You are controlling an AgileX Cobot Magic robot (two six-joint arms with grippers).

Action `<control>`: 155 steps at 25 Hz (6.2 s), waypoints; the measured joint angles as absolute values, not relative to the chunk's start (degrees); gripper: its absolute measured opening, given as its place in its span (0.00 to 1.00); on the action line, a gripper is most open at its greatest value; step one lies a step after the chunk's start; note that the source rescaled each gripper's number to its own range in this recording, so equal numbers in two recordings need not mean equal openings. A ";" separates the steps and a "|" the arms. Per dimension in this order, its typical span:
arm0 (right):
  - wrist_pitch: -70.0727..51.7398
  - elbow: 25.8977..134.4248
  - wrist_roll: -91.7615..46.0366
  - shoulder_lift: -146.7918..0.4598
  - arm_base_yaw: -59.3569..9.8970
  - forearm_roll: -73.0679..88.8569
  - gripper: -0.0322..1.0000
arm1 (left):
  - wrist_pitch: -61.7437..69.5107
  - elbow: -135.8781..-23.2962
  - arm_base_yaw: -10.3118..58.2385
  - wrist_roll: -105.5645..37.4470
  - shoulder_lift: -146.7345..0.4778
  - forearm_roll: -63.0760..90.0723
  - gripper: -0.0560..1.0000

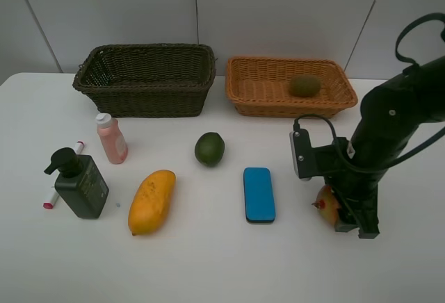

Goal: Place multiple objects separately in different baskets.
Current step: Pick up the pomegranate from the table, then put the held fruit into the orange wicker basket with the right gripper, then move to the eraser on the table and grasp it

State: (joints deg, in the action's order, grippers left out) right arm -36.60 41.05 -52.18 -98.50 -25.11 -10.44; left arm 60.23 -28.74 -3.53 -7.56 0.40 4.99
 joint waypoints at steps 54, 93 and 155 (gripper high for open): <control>-42.50 63.99 -46.29 -91.58 -25.11 -4.08 0.63 | 60.23 -28.74 -3.53 -7.56 0.40 4.99 1.00; -31.81 99.75 -46.10 -128.49 -15.13 7.63 0.63 | 60.23 -28.74 -3.53 -7.56 0.40 4.99 1.00; -63.06 99.79 7.49 -119.78 -24.10 -6.83 1.00 | 60.23 -28.74 -3.53 -7.56 0.40 4.99 1.00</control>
State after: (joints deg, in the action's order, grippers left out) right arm -63.06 99.79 7.49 -119.78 -24.10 -6.83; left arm 60.23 -28.74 -3.53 -7.56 0.40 4.99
